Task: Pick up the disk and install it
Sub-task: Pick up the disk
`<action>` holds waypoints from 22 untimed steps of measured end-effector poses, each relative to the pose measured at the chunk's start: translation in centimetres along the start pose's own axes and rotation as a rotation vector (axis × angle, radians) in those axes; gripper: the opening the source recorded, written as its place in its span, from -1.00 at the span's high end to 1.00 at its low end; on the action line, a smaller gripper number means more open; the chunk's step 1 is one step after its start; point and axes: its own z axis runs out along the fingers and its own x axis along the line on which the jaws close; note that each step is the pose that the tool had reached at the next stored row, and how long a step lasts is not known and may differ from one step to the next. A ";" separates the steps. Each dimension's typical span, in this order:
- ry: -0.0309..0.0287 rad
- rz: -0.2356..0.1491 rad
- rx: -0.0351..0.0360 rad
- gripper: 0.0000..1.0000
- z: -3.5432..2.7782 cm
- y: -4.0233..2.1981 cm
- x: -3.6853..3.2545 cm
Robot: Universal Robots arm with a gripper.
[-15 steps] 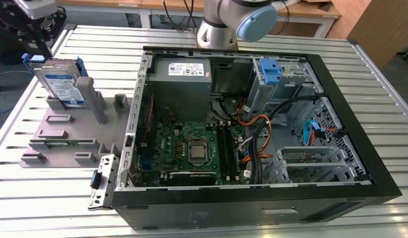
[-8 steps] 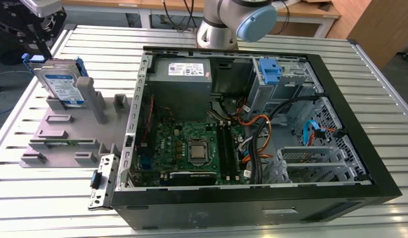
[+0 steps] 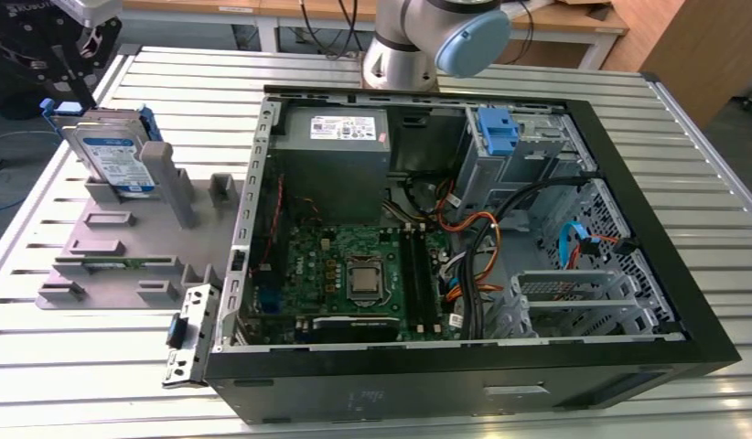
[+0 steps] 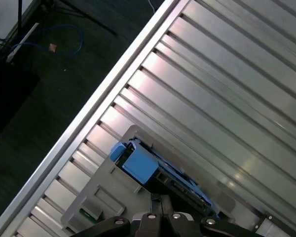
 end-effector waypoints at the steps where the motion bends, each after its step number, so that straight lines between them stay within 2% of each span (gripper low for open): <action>1: 0.0002 -0.001 0.0000 0.79 0.00 0.00 0.00; 6: 0.0001 -0.002 0.0001 0.79 0.00 0.00 0.00; 8: 0.0009 -0.020 0.0005 0.79 0.01 0.00 0.00; 22: 0.0122 -0.269 0.0060 0.79 0.13 -0.01 -0.01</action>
